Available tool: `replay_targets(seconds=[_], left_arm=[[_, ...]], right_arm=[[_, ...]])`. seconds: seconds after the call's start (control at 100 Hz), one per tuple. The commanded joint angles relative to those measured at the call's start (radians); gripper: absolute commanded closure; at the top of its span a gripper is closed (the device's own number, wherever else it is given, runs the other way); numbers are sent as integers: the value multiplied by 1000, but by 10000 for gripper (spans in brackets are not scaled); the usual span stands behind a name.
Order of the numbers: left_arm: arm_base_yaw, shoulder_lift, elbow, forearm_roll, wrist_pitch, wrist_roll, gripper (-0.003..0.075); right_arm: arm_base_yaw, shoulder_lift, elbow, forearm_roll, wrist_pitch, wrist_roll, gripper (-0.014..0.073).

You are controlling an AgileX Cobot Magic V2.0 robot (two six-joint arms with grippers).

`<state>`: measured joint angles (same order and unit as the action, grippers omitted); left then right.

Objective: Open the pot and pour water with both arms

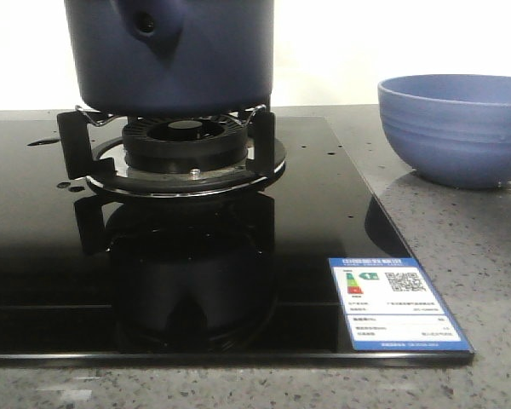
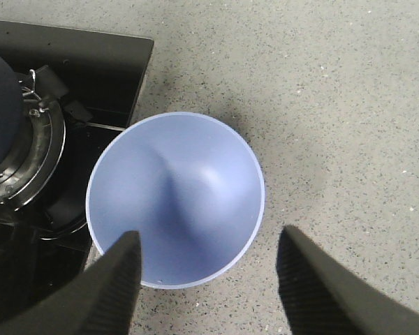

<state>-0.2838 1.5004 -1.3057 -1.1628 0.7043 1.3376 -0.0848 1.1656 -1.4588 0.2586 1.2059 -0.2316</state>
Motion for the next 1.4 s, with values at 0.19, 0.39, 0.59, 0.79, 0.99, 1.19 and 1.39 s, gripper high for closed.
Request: replay_targets(seconds=[0.19, 0.39, 0.59, 0.79, 0.99, 1.19, 1.39], left_arm=[[-8, -9, -38, -111, 14, 0, 372], [-8, -9, -38, -107, 25, 0, 270], [-6, -13, -38, -107, 47, -2, 129], [31, -85, -38, -100, 53, -9, 132], [141, -218, -38, -100, 96, -9, 132], [269, -328, -38, -100, 146, -91, 205], [371, -408, -38, -82, 143, -217, 739]], right_arm=[[-6, -19, -28, 17, -56, -8, 206], [-6, -19, -28, 17, -56, -8, 206], [-6, -19, -28, 17, -54, -8, 206], [-6, -19, -28, 17, -50, -8, 206], [-6, -19, -28, 21, -49, -8, 206], [-6, -21, -28, 146, -119, -8, 281], [-2, -90, 48, 291, -360, -15, 657]])
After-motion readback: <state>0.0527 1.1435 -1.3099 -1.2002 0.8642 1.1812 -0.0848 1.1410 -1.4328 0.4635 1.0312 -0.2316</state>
